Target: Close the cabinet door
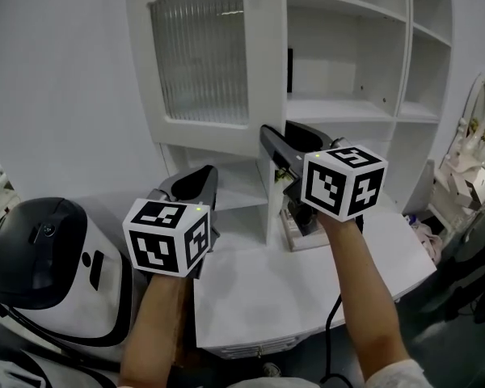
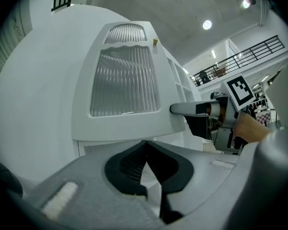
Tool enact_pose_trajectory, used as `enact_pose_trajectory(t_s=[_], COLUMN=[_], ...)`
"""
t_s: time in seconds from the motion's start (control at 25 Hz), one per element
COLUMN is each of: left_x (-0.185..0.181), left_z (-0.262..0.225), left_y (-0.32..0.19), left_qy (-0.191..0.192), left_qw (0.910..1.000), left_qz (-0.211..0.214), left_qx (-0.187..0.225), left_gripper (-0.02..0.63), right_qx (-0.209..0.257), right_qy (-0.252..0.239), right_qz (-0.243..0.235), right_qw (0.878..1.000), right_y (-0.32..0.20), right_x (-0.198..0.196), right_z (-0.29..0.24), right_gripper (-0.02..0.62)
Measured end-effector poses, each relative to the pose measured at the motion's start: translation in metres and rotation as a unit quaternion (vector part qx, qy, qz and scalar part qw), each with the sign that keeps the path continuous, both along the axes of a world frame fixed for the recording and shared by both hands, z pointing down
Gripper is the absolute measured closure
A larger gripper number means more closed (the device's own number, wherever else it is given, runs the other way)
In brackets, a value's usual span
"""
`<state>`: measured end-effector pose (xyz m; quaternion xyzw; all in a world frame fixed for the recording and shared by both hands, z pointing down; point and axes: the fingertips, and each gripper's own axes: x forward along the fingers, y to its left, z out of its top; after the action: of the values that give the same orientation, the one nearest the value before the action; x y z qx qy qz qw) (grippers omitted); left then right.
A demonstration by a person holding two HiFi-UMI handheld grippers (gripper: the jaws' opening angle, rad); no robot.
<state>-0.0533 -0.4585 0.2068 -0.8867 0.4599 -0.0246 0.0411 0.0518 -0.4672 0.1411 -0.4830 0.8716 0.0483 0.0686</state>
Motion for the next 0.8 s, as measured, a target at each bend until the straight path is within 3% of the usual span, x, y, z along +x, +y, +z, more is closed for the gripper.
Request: enact_pose_trajectory(t_s=[0.2, 0.4, 0.8], left_x=[0.014, 0.023, 0.045], left_z=[-0.002, -0.005, -0.004], left_y=[-0.014, -0.028, -0.059], left_qy=[0.0, 0.031, 0.025], left_qw=[1.0, 0.9995, 0.9994], left_qz=[-0.006, -0.01, -0.025], left_qx=[0.001, 0.002, 0.005], left_gripper=[0.607, 0.607, 0.607], right_qx=[0.008, 0.016, 0.018], right_qy=[0.001, 0.0, -0.004], right_qz=[0.008, 0.009, -0.008], right_qw=[1.0, 1.0, 1.0], right_y=[-0.016, -0.03, -0.065], right_x=[0.013, 0.025, 0.04], right_z=[-0.001, -0.001, -0.003], right_gripper=[0.451, 0.423, 0.411])
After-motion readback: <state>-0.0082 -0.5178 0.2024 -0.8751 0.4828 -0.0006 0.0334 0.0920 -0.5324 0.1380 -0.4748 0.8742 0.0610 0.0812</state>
